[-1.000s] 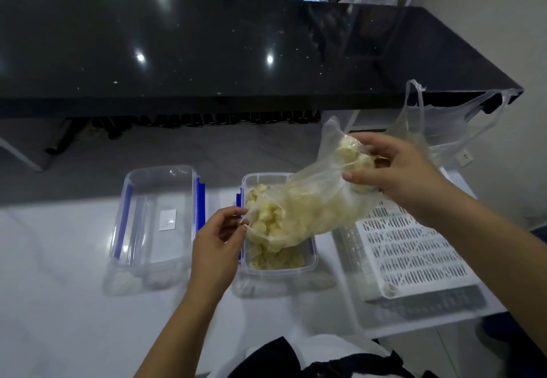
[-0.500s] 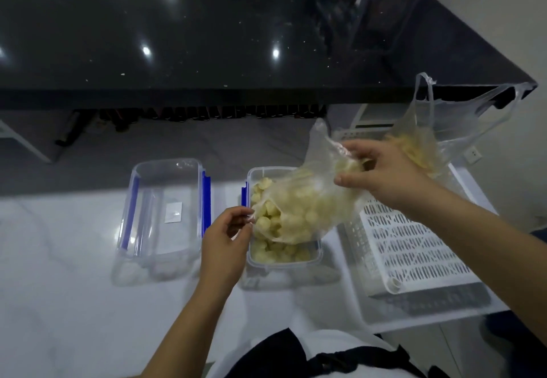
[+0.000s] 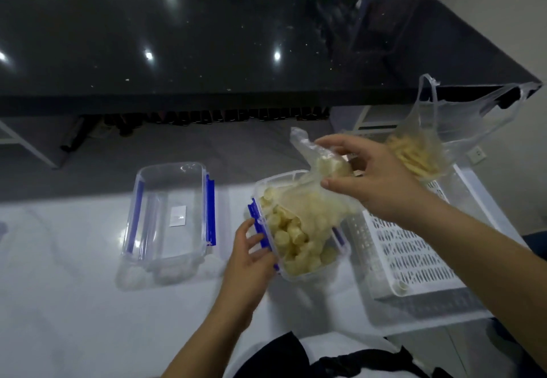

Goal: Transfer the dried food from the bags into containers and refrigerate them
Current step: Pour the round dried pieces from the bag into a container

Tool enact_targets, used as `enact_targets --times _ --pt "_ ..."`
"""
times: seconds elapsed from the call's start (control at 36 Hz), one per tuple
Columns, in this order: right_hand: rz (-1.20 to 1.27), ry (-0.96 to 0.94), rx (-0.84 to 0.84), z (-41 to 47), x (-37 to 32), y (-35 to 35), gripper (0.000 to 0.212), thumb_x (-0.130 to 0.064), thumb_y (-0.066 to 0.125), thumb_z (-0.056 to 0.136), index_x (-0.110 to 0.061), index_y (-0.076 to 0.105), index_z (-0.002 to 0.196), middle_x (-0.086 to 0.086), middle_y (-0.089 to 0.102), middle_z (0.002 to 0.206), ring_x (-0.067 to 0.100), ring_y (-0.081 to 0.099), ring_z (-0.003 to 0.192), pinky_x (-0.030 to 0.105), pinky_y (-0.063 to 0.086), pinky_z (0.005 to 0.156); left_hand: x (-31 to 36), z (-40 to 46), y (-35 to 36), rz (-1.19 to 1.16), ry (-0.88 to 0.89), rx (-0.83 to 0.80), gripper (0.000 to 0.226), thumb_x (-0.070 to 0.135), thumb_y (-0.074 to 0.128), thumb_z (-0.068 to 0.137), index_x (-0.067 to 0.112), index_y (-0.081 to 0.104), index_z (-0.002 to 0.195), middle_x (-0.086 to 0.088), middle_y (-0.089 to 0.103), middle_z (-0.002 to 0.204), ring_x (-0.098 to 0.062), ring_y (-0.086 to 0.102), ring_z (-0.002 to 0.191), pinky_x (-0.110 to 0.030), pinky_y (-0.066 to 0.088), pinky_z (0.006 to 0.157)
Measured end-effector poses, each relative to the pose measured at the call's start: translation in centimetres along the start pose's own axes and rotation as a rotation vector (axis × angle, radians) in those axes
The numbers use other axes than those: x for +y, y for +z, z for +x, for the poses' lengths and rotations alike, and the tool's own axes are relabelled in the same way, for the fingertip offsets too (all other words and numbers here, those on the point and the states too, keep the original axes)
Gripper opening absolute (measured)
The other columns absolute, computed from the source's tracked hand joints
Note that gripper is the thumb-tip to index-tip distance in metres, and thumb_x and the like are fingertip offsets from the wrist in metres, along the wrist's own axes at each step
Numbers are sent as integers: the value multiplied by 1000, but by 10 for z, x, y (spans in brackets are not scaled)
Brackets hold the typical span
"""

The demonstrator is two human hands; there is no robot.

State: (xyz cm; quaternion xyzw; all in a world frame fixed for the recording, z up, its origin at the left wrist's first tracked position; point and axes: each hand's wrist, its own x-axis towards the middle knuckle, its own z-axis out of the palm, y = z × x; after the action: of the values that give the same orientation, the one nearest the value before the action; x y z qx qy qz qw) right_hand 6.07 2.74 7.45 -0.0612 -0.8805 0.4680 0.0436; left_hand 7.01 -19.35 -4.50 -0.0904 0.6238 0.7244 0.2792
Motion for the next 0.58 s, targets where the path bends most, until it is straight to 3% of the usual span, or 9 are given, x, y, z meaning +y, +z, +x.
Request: enact_targets --times 0.06,0.14,0.17,0.22,0.31,0.39,0.47,0.53,0.58 --pt "-113 -41 -25 -7 2 16 56 -23 79 82 -49 57 127 -21 57 119 -4 60 91 22 56 76 -8 -7 6 -17 -24 -30 69 26 79 70 55 47 124 10 60 123 -17 68 105 -26 60 66" --pt "-398 -125 -50 -23 15 46 58 -24 69 89 -45 45 138 -21 50 129 -6 53 92 14 42 76 -15 -13 9 -36 -51 -48 67 11 75 84 55 46 125 10 60 125 -13 73 96 -31 62 70" --pt "-505 -140 -67 -29 22 54 59 -22 66 91 -42 43 142 -17 50 133 -2 53 94 16 43 76 -15 -12 7 -39 -51 -34 65 10 74 86 55 47 124 11 59 125 -14 73 95 -32 62 70" --pt "-668 -115 -117 -40 38 66 61 -22 62 93 -36 39 147 -10 48 141 12 51 113 28 45 92 -11 -11 1 9 -12 21 61 17 74 89 54 45 127 14 56 128 -14 68 104 -32 60 74" --pt "-643 -75 -65 -56 52 68 65 -28 73 87 -32 45 146 -6 49 145 19 43 129 37 35 109 -4 -6 -12 146 115 87 50 22 68 94 49 47 131 23 54 128 -8 61 112 -27 54 77" --pt "-544 -77 123 -69 57 60 63 -32 79 80 -30 54 138 -6 55 136 16 41 127 36 33 106 4 0 -22 223 178 101 42 18 65 96 47 55 125 30 56 123 0 59 112 -18 47 71" --pt "-509 -30 269 -78 64 43 64 -31 85 74 -27 60 133 -2 58 132 23 43 125 44 35 103 14 5 -26 357 262 77 39 19 67 95 49 59 118 30 58 121 2 57 114 -18 51 77" --pt "-554 61 264 -80 71 30 66 -30 87 71 -26 62 132 2 58 134 32 44 127 54 37 102 19 10 -26 470 328 32 40 21 68 94 53 57 114 33 56 120 6 55 112 -22 50 88" --pt "-589 166 227 -81 80 20 65 -31 87 72 -28 62 132 3 56 138 34 40 131 55 33 105 24 16 -24 603 367 -6 40 27 70 92 56 54 114 36 51 122 10 51 108 -22 45 91"
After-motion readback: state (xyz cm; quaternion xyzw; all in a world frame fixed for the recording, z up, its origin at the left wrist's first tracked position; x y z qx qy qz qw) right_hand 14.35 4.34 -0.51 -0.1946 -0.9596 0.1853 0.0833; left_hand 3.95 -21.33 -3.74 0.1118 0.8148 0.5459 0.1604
